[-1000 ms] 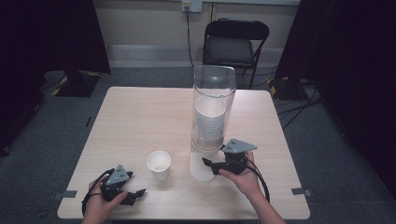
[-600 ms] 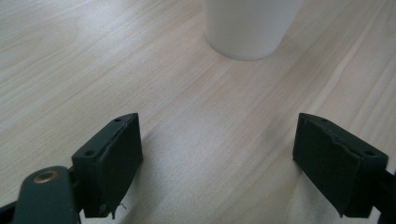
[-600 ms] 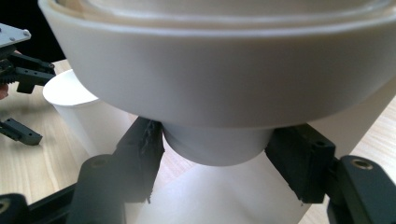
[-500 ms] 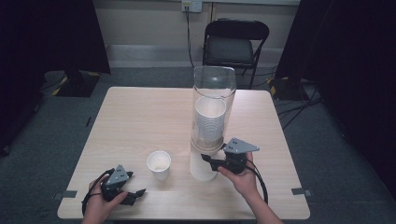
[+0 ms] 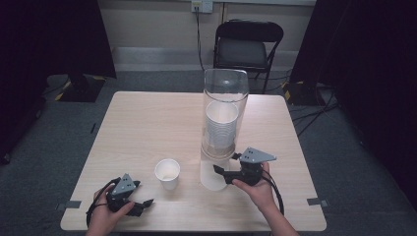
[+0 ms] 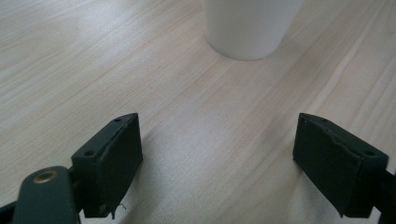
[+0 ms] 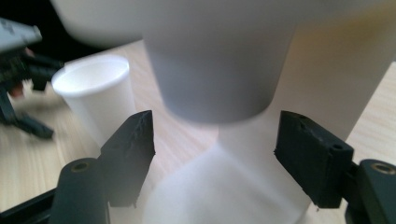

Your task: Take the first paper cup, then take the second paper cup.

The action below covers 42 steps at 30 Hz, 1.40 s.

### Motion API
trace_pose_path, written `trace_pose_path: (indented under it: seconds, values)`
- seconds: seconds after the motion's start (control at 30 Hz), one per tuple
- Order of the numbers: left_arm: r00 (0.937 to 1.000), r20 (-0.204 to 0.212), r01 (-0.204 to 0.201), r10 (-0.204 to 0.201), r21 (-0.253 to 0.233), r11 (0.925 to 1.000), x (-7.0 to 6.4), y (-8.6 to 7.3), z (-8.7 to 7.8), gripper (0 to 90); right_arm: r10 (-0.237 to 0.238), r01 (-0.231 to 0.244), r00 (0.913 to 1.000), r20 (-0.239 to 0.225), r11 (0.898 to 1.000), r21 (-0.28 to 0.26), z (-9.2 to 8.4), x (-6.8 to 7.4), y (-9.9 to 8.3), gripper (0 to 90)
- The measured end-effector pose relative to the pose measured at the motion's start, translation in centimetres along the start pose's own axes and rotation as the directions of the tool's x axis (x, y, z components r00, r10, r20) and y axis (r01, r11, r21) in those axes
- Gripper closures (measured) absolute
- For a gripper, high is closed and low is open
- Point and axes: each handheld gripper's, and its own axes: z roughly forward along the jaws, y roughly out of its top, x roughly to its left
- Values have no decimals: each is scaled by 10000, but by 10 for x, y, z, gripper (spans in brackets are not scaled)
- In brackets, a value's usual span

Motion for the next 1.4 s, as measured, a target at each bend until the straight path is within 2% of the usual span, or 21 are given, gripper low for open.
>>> trace_pose_path:
  seconds: [0.07,0.1,0.2,0.3,0.33,0.43,0.47,0.67,0.83,1.07,1.17,1.33,1.4]
  values:
    - [10000,2,2,-2,1,10000,0,0,0,152,43,-42,10000,66,10000,-77,-2,0,3,277]
    - [10000,7,6,-6,0,10000,0,0,0,151,-42,44,10000,66,9995,-319,-3,-1,13,262]
    - [10000,5,8,-8,-4,10000,0,0,0,151,-126,123,9999,-68,9990,-432,-1,-2,24,261]
    - [10000,3,10,-10,-3,10000,0,0,0,151,-247,243,9996,-95,9990,-384,2,0,29,299]
    - [10000,2,7,-7,-1,10000,0,0,0,151,-425,423,9991,-48,9983,-406,5,2,30,324]
    - [10000,6,6,-6,-2,10000,0,0,0,151,-429,427,9991,-48,9982,-420,5,2,29,332]
    - [10000,6,3,-3,0,10000,0,0,0,151,-556,558,9984,62,9979,-343,5,3,29,335]
    - [10000,0,5,-5,-1,10000,0,0,0,151,-699,698,9976,-11,9962,-519,5,2,26,340]
    - [10000,-37,-4,4,53,10000,0,0,0,151,-1036,1035,9946,29,9926,-635,5,3,22,345]
    - [10000,-9,0,0,27,10000,0,0,0,151,-758,742,9970,-181,9943,-762,6,3,18,348]
    - [9999,-65,-124,124,47,9999,0,0,0,151,-802,786,9966,-189,9940,-757,6,2,17,348]
    - [10000,1,4,-4,29,10000,0,0,0,151,-768,747,9968,-212,9933,-877,6,2,15,349]
    - [10000,-25,-52,52,37,10000,0,0,0,151,-731,712,9971,-227,9946,-749,7,1,13,350]
